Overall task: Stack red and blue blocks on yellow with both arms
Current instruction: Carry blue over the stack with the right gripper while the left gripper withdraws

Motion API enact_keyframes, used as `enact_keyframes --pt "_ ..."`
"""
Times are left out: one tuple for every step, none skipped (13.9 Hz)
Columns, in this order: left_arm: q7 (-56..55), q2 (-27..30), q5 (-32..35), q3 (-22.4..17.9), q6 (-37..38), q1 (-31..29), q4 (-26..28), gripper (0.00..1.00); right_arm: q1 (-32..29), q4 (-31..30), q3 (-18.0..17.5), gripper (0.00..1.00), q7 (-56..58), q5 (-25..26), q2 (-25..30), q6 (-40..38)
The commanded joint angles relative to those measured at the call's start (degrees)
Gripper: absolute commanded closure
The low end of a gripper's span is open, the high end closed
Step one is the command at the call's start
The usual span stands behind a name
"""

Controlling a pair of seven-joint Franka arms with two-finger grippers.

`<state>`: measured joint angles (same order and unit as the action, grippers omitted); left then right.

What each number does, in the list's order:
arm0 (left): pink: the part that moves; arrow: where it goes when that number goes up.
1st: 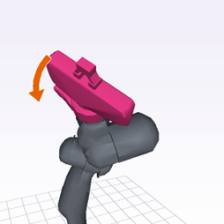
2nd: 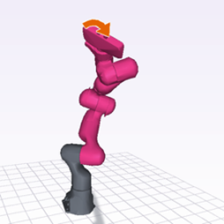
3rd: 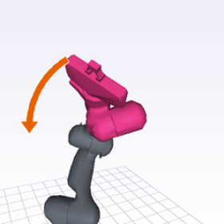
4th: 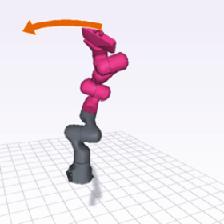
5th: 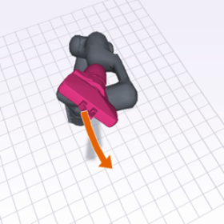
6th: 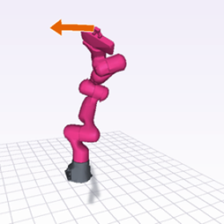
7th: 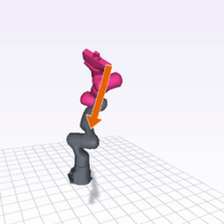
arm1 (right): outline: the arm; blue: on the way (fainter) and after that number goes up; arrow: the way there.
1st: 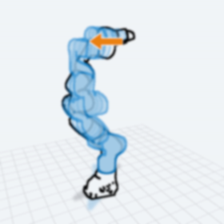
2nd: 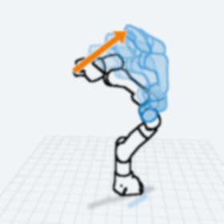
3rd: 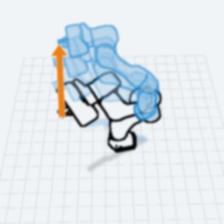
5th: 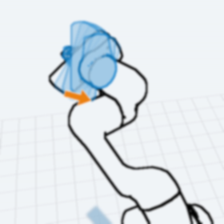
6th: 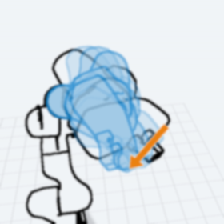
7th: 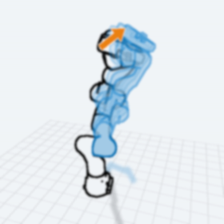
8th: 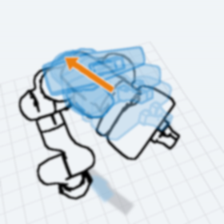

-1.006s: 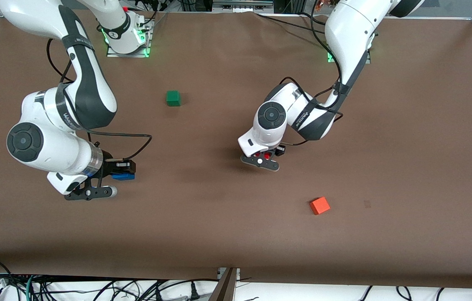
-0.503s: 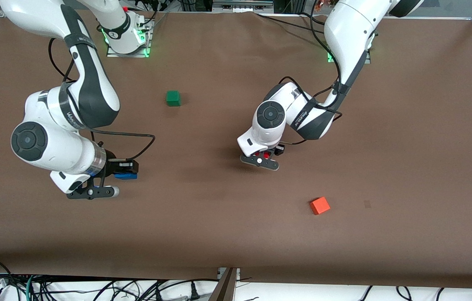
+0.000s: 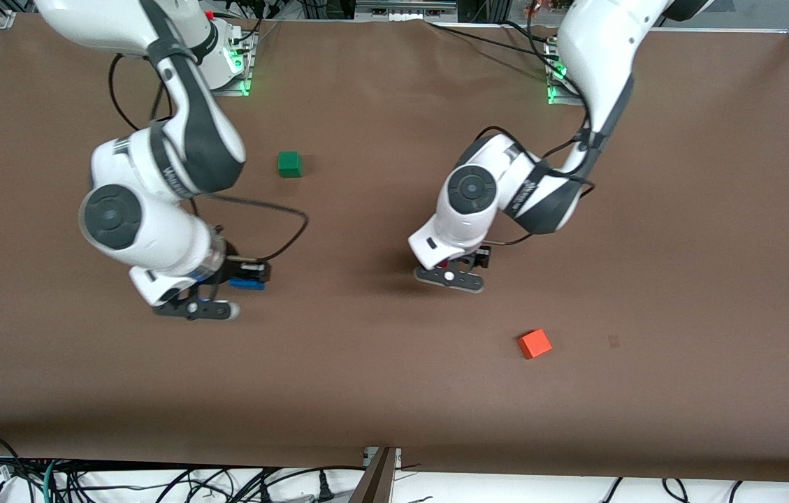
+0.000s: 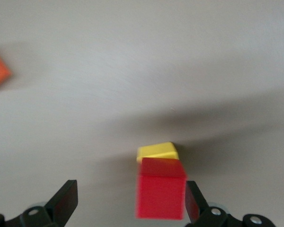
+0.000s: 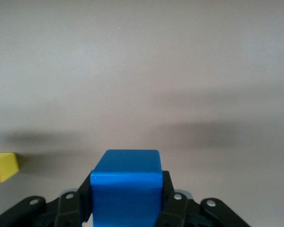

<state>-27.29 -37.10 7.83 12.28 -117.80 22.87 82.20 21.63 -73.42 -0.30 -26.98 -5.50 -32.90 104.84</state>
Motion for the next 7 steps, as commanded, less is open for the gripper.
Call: enact_keyframes --pt "-0.3 4.5 0.8 0.4 7.8 -5.1 -4.4 0.00 4.1 3.2 0.2 0.74 -9.0 -0.4 -1.3 -0.2" --pt "-0.2 6.0 0.8 0.5 9.8 -7.4 -6.2 0.00 5.7 4.9 0.2 0.74 -12.4 -0.5 -2.4 -0.1" --pt "0.0 7.6 0.9 0.4 10.5 -9.9 -7.4 0.00 7.4 7.2 0.2 0.74 -16.3 -0.5 -3.9 -0.1" --pt "0.0 9.6 0.9 0.7 11.0 -12.6 -7.5 0.00 10.0 8.9 0.2 0.74 -19.7 -0.5 -5.4 0.5" --pt "0.4 11.6 0.8 0.8 12.1 -14.8 -7.5 0.00 12.7 10.0 0.4 0.74 -23.5 -0.3 -7.0 2.4" --pt "2.5 13.4 0.8 0.8 13.7 -16.6 -7.6 0.00 14.7 10.5 0.5 0.74 -26.9 -0.2 -8.1 5.1" --pt "6.1 15.1 0.7 0.8 15.7 -18.5 -7.6 0.00 15.9 10.5 0.5 0.74 -28.9 -0.1 -8.8 8.0"
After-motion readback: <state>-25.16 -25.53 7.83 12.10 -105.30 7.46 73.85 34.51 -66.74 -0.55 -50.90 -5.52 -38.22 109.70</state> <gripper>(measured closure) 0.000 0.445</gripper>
